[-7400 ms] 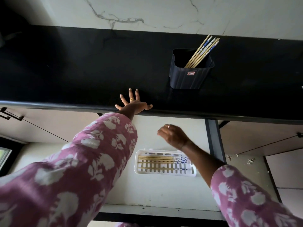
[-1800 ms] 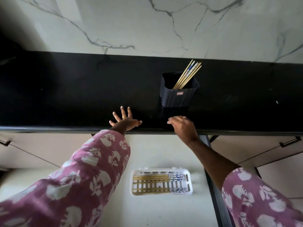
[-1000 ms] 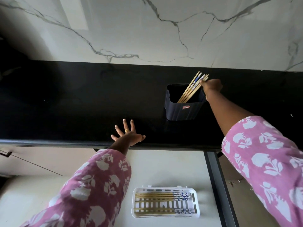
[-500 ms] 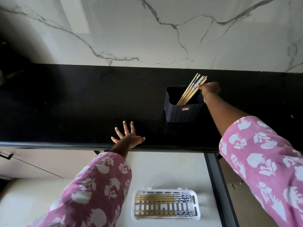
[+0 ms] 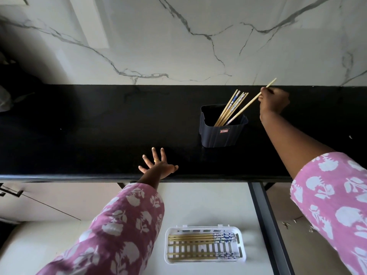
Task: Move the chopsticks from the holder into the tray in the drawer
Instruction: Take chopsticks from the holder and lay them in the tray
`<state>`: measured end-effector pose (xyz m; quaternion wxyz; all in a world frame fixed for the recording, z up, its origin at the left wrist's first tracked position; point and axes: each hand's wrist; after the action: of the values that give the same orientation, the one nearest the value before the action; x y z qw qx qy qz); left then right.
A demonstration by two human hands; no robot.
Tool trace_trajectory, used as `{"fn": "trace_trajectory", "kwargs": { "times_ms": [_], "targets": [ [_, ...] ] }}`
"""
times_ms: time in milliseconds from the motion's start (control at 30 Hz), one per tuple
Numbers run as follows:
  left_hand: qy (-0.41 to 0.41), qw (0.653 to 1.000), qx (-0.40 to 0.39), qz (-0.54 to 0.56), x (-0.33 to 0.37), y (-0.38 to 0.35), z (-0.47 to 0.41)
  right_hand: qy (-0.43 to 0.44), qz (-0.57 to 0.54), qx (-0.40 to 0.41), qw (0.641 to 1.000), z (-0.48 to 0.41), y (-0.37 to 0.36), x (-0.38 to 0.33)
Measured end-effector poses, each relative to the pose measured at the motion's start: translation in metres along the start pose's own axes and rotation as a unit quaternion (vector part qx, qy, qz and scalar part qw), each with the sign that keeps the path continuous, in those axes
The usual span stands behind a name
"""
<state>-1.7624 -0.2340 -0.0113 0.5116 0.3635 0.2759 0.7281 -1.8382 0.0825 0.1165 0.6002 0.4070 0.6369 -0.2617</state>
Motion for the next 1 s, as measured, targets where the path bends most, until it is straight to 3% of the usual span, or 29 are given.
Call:
{"fn": "trace_trajectory", "kwargs": {
  "times_ms": [133,267,500,667,767,867,1000],
  "targets": [
    [-0.010,1.000,0.006,-0.001,-0.003,-0.001,0.000,0.050,-0.077,0.052,0.994,0.013,0.025,-0.021],
    [-0.014,1.000,0.010,-0.004,-0.007,-0.002,0.004,0.049,-0.169,0.037,0.984,0.033,0.045,-0.033],
    [-0.029,0.999,0.026,-0.002,-0.012,-0.007,0.009,0.035,-0.208,-0.121,0.970,0.087,0.060,-0.014],
    [-0.032,0.999,0.036,-0.002,-0.013,-0.008,0.010,0.037,-0.175,-0.242,0.954,0.131,0.056,0.016],
    [-0.032,0.999,0.036,-0.001,-0.012,-0.007,0.010,0.040,-0.097,-0.324,0.940,0.160,0.050,0.038],
    [-0.028,0.999,0.034,0.001,-0.013,-0.007,0.009,0.060,0.038,-0.429,0.900,0.199,0.046,0.069],
    [-0.029,0.999,0.029,-0.001,-0.011,-0.007,0.008,0.120,0.223,-0.572,0.780,0.255,0.047,0.113]
  ]
}}
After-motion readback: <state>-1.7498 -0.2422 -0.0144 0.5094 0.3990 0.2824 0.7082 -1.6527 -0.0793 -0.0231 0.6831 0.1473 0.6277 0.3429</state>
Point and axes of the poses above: each hand's wrist, its own z-axis away from the middle knuckle, its own y-axis out of the back of the hand, x = y × z, and after that the axes turned 1 degree about -y, right-handed
